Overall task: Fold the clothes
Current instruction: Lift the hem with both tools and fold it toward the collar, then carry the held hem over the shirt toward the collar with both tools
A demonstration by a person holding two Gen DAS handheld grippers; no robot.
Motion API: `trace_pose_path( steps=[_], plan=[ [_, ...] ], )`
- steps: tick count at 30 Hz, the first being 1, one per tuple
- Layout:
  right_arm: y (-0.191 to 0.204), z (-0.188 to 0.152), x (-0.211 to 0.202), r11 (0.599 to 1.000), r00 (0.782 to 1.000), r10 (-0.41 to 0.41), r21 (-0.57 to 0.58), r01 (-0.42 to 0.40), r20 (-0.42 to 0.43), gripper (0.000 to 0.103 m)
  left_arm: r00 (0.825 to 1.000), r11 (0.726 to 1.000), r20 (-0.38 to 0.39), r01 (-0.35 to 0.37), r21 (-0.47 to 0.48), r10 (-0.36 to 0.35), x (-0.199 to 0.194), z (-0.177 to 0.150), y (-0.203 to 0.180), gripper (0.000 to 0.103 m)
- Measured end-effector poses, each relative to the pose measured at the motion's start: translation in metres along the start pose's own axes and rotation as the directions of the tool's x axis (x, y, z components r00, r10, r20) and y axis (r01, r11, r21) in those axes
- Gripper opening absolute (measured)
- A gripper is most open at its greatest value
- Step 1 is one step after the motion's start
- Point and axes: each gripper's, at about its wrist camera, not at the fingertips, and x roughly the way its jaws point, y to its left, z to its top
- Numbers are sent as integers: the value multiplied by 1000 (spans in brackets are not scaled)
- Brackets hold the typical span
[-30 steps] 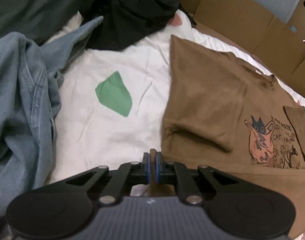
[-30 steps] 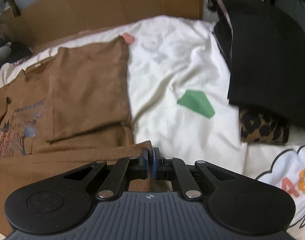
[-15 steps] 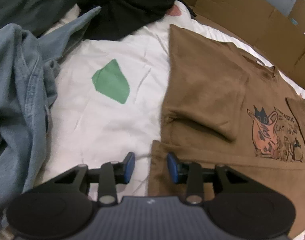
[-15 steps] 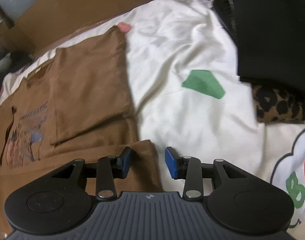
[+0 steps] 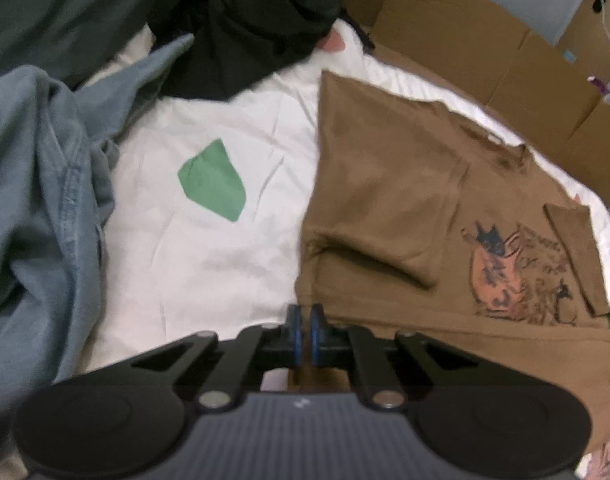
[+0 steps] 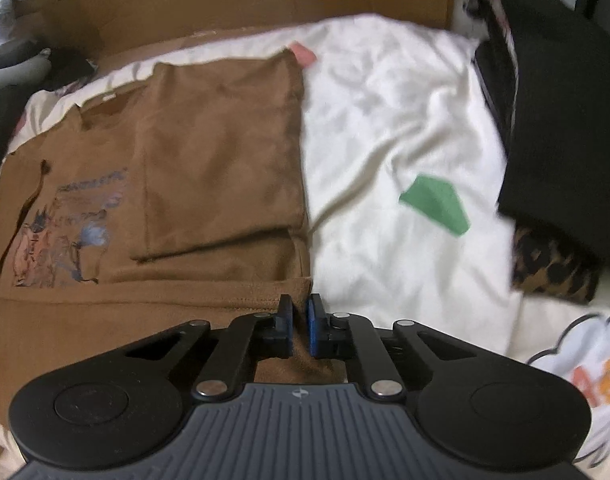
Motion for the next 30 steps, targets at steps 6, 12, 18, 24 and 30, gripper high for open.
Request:
trace_pose_path(
  steps=[6, 12, 18, 24, 30],
  plan=[
    [4, 5, -35, 999, 1000, -29, -29, 29, 5, 2, 999, 1000, 33, 16, 0, -16, -23, 6, -3, 5],
    [22, 14, -65, 993, 996, -85, -78, 86, 20, 2, 998, 1000, 60, 29, 0, -29, -43, 14, -2, 5],
    [38, 26, -106, 994, 996, -86, -60, 88, 39, 2, 996, 999, 68, 48, 15, -49, -61, 23, -4, 5],
    [56, 34, -144, 991, 991, -124, -52, 127, 46, 2, 993, 996, 73, 89, 16, -90, -78, 36, -1, 4],
    [82, 49, -175, 984, 988, -130, -113, 138, 79, 2, 986, 989, 105, 122, 83, -131, -114, 46, -13, 4]
  ],
)
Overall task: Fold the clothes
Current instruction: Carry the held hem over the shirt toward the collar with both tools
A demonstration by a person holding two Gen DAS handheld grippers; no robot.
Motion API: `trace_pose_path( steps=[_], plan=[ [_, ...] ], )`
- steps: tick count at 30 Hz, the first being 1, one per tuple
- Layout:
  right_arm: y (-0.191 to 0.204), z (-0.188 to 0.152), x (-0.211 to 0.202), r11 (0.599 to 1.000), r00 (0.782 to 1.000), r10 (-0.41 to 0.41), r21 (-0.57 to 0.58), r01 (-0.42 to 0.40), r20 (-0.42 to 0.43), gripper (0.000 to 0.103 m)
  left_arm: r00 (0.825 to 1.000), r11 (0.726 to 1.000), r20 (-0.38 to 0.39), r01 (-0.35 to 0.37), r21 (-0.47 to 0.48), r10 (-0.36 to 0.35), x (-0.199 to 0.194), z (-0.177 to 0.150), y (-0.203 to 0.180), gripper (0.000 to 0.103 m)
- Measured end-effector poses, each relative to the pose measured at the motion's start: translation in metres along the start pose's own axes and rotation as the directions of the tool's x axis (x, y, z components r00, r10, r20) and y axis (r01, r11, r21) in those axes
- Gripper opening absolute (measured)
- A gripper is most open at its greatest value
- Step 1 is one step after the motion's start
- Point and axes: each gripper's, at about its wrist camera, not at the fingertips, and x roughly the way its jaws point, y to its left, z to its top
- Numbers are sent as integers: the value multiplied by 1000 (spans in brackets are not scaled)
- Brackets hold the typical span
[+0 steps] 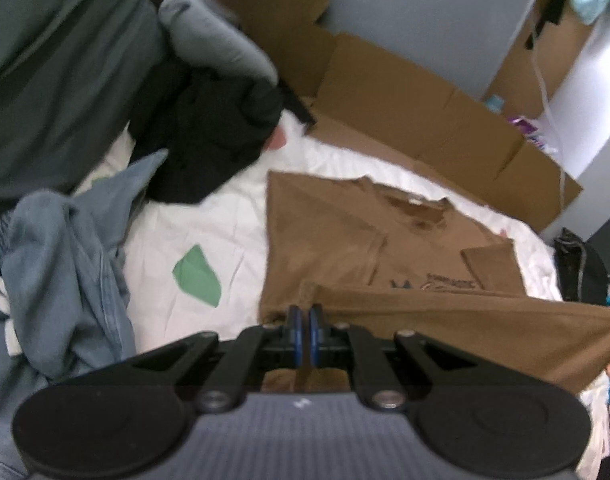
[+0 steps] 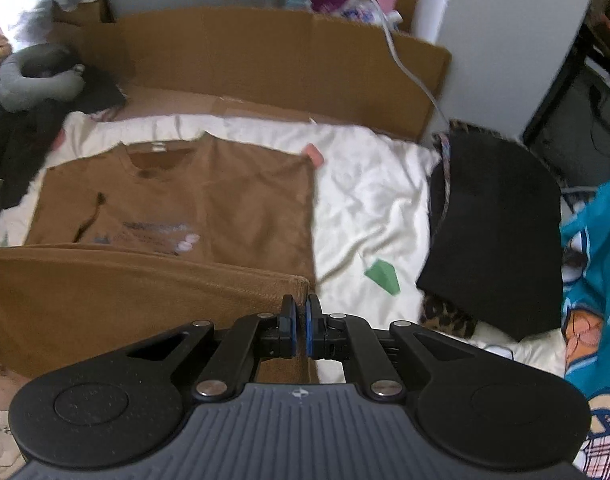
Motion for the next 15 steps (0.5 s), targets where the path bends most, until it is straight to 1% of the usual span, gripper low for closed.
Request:
trace_pose_path(
  steps=[3, 7, 10, 15],
  plan=[
    [2, 9, -5, 1000, 1000, 11, 5, -11, 21, 2, 1000, 1000, 9, 3, -3, -3, -9, 7, -6, 4],
    [-1, 25, -2, 999, 998, 30, 12, -31, 53, 2, 999, 1000, 40, -7, 14, 6, -16, 19, -14, 4],
    [-5, 39, 5, 998, 995, 52, 18, -53, 83, 2, 998, 999, 52, -35, -9, 35, -13, 28, -11, 4],
    [-20, 52, 29, 997, 993, 65, 28, -68, 102, 2, 995, 995, 41, -90, -37, 91, 3, 43, -4, 5]
  ],
)
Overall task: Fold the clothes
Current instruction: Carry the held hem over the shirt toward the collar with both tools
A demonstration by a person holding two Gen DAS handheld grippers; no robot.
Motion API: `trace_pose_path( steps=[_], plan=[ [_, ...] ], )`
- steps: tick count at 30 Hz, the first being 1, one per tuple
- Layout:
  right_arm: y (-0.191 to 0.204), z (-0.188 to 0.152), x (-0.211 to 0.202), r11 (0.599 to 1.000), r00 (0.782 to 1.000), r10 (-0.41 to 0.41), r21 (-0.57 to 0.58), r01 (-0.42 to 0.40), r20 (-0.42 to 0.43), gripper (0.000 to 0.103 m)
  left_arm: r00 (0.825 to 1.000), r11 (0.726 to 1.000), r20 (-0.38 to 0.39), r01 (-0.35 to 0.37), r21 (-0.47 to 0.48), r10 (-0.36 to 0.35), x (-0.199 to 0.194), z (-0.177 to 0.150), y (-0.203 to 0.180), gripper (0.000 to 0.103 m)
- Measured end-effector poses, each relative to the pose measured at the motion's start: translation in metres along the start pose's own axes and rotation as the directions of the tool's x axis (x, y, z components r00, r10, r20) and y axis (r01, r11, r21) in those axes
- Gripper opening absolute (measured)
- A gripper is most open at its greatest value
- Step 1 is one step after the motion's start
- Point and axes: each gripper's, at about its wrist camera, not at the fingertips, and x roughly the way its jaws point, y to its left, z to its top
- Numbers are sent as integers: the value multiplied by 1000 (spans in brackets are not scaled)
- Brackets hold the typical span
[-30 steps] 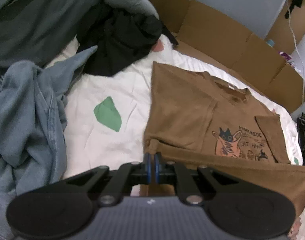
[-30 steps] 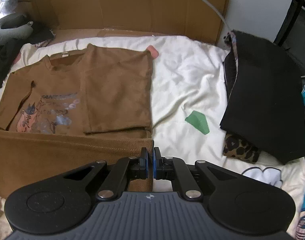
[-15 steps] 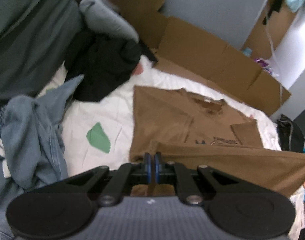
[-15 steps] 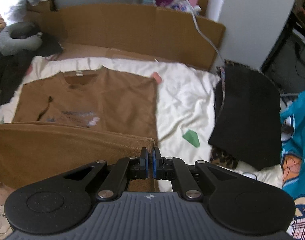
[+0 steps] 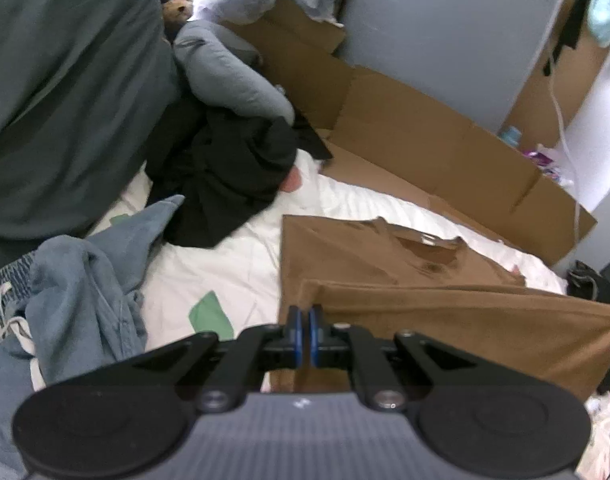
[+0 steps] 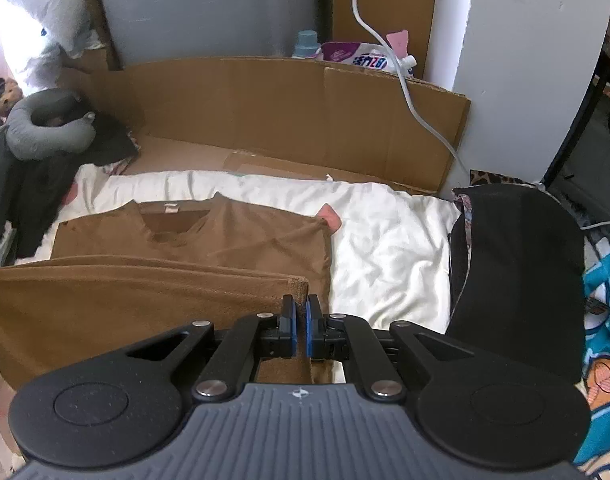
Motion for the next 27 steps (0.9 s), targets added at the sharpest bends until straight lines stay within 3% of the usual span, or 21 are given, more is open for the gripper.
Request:
trace_pose_path(
  steps=[7, 11, 24, 27],
  plan=[
    [-33, -2, 41, 1000, 1000, 23, 6, -23, 8, 2, 998, 999, -51, -42, -35, 40, 40, 13, -2, 5],
    [-44, -1, 66, 998, 999, 54, 29, -54, 9, 2, 994, 997, -77, -82, 5, 82, 57, 21, -14, 5],
    [-58, -2, 142, 995, 996, 84, 60, -84, 4, 2, 985, 988, -83, -150, 31, 152, 107, 44, -29, 5],
    [-57, 6, 155, 995, 997, 82, 56, -82, 0, 2, 979, 981, -65, -194, 27, 196, 118, 51, -26, 0]
  ],
)
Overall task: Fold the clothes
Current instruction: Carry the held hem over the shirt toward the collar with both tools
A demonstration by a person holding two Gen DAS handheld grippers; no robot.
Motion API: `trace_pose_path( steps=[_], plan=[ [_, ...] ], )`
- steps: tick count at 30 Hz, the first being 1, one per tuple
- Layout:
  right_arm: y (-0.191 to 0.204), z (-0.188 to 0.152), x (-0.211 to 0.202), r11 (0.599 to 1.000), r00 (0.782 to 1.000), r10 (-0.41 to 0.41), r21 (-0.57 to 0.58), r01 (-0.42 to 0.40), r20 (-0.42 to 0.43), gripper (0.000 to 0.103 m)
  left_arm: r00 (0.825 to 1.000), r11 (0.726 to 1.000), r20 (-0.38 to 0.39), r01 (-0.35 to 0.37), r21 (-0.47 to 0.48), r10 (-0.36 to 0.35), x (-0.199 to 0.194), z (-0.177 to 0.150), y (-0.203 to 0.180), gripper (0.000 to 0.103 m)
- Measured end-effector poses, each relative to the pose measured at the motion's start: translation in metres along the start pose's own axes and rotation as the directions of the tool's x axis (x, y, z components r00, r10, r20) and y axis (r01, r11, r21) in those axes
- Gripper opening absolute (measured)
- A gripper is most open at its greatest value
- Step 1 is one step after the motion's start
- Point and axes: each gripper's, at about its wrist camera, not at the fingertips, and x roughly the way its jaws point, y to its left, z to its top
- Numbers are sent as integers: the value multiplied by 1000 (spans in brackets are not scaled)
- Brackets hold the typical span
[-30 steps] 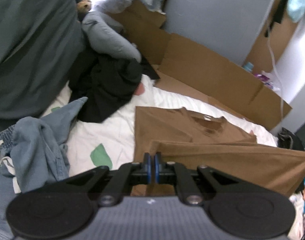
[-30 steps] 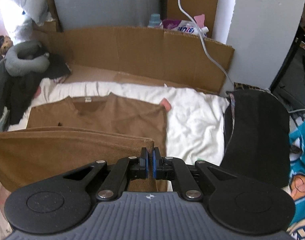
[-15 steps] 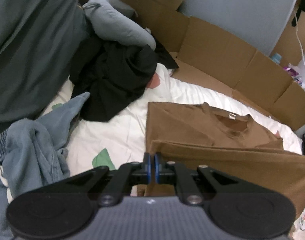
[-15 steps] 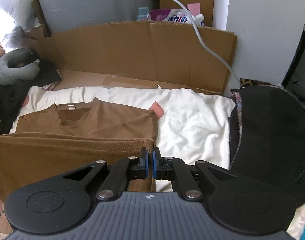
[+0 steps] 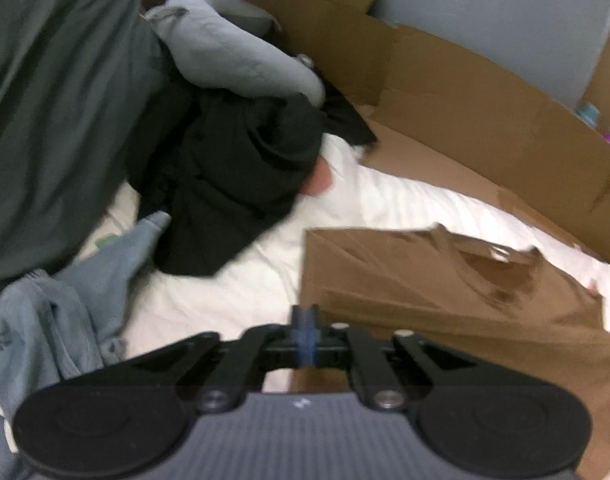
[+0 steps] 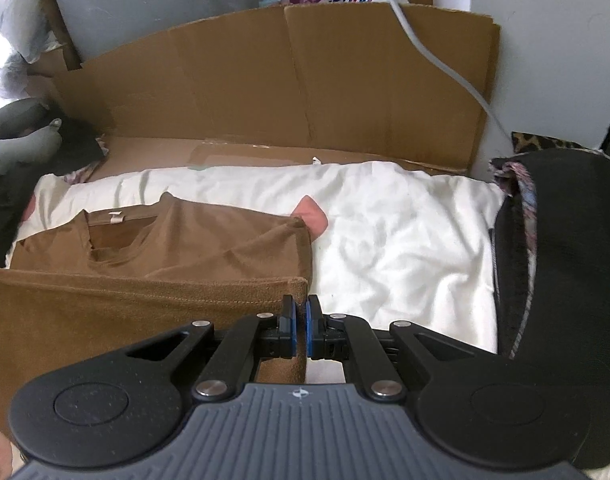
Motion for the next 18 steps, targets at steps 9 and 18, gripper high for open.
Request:
trace_pose_path(
  steps=[9, 18],
  plan=[
    [4, 18, 37, 1000, 999, 8, -27, -9, -37, 2, 996, 999, -84, -20, -40, 17, 46, 0, 15, 2],
    [-6, 10, 47, 1000, 998, 14, 21, -12, -64, 2, 995, 999, -99, 35, 39, -31, 75, -12, -9, 10]
  ],
)
